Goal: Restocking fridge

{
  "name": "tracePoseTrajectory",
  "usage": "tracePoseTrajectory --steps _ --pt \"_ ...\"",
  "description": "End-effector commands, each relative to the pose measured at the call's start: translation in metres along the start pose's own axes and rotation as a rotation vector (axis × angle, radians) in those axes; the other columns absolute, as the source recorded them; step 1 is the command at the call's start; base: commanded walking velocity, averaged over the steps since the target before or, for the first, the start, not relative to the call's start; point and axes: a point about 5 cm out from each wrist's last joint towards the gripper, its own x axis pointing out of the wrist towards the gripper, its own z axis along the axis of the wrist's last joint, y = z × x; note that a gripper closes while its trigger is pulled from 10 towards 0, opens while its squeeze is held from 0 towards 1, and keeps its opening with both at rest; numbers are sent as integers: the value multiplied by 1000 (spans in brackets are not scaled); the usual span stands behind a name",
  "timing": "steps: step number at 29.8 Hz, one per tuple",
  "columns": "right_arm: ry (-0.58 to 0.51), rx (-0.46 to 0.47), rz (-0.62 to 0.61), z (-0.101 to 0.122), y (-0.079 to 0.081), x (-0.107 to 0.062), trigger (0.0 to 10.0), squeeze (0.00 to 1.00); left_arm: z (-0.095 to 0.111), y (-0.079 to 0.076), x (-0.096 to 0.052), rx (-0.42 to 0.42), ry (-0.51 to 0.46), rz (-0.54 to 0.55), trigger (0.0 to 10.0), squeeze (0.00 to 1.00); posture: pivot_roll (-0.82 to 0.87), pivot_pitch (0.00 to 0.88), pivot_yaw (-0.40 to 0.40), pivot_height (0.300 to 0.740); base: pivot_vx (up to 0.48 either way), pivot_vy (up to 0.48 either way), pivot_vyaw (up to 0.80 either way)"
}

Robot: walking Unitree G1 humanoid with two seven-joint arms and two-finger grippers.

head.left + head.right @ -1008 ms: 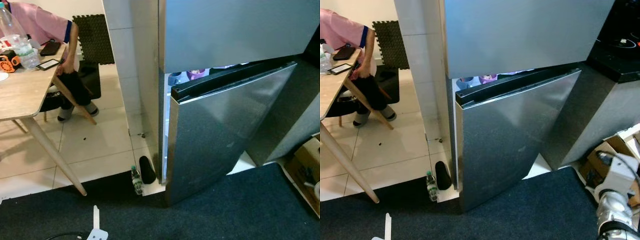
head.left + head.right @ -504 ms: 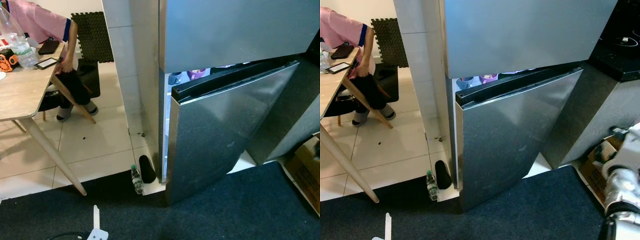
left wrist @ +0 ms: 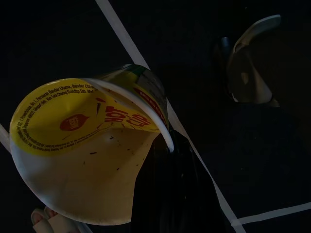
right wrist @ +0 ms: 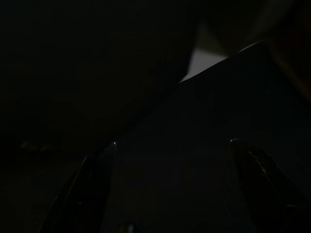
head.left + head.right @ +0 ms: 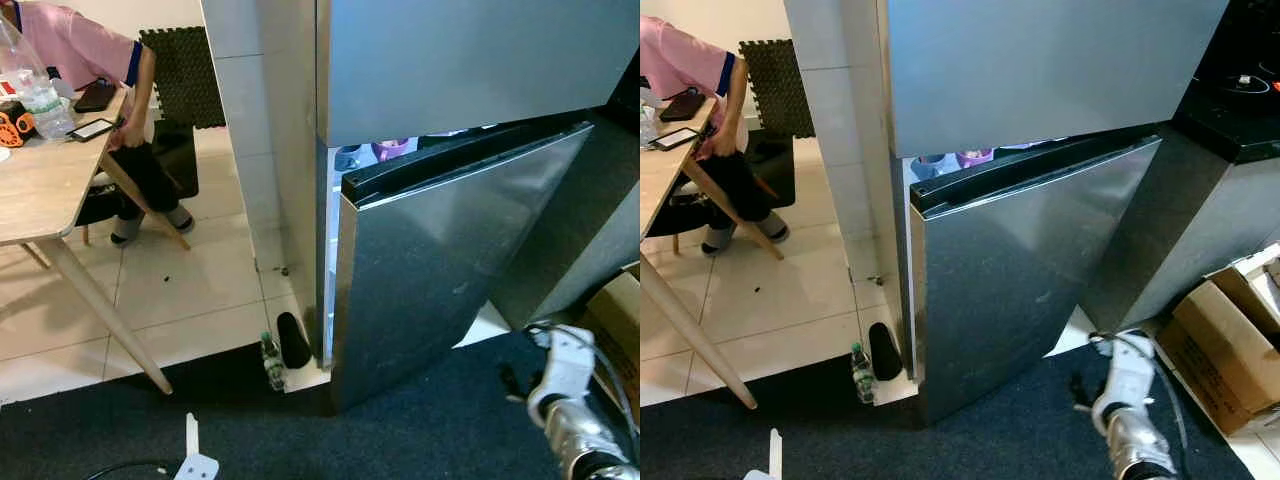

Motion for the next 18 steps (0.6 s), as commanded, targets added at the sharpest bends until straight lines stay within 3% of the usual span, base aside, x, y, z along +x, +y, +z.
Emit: tracePoseTrajectory --steps 1,4,8,10,11,17,18 --pt "19 -23 21 -9 5 0 10000 0 -1 -7 1 14 11 -26 10000 0 -54 9 -23 740 0 0 0" --pt "21 -19 18 -10 5 -1 10000 0 -2 -9 1 25 13 -33 10000 0 -53 9 -19 740 0 0 0" --pt "-23 8 -39 4 -13 -3 10000 0 -5 -8 0 31 18 -34 10000 0 -49 8 -21 740 0 0 0" --pt "-91 26 -101 29 -35 -7 10000 0 -7 -7 0 33 22 -32 10000 0 -52 3 -23 740 0 0 0" --pt "-167 43 -164 55 -56 -13 10000 0 -8 -6 0 36 25 -31 10000 0 -52 3 -23 740 0 0 0" --pt "-281 66 -235 93 -82 -26 10000 0 -8 -8 0 39 27 -35 10000 0 -62 0 -25 740 0 0 0" --pt "-331 65 -263 110 -92 -33 10000 0 -8 -9 0 43 27 -39 10000 0 -62 0 -25 740 0 0 0"
